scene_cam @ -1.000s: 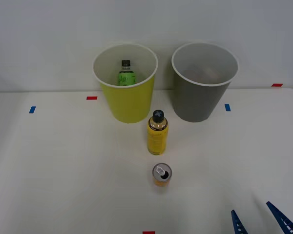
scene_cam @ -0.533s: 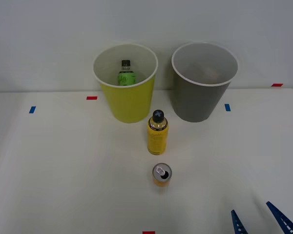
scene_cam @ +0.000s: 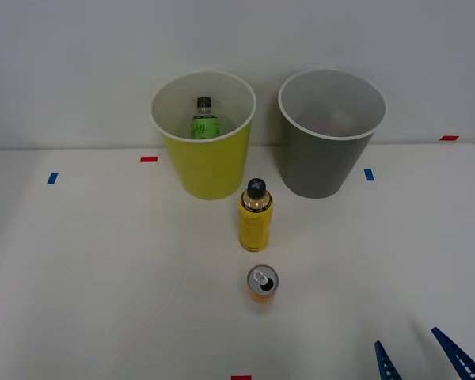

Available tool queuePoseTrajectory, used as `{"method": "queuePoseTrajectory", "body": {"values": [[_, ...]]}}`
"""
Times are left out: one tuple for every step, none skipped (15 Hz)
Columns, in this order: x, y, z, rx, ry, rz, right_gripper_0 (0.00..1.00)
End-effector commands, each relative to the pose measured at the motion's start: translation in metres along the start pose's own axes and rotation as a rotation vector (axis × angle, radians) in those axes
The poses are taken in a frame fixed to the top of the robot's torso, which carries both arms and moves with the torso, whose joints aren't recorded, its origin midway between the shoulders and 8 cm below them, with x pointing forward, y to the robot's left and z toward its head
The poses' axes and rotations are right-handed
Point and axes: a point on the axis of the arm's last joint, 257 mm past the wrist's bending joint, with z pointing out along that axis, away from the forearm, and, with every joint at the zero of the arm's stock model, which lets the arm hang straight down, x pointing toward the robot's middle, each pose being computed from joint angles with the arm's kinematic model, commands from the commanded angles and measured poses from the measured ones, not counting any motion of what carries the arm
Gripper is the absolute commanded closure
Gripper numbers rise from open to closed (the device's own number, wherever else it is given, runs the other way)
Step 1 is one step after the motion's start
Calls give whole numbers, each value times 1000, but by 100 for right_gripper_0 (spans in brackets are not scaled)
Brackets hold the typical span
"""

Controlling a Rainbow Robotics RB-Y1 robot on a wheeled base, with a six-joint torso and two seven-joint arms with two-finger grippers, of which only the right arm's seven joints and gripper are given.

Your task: Put cans in the gray bin, plastic bottles in the light green bin

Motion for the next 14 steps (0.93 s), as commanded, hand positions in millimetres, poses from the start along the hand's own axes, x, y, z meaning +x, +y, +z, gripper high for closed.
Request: {"method": "queuePoseTrajectory", "body": {"values": [[0, 0, 0, 0, 0, 0, 0], [0, 0, 0, 0, 0, 0, 0], [0, 0, 0, 0, 0, 0, 0], [0, 0, 0, 0, 0, 0, 0], [0, 0, 0, 0, 0, 0, 0], [0, 0, 0, 0, 0, 0, 0], [0, 0, 0, 0, 0, 0, 0], [0, 0, 0, 0, 0, 0, 0], [0, 0, 0, 0, 0, 0, 0], [0, 0, 0, 0, 0, 0, 0], [0, 0, 0, 0, 0, 0, 0], [0, 0, 0, 0, 0, 0, 0], [0, 0, 0, 0, 0, 0, 0], [0, 0, 0, 0, 0, 0, 0]]}}
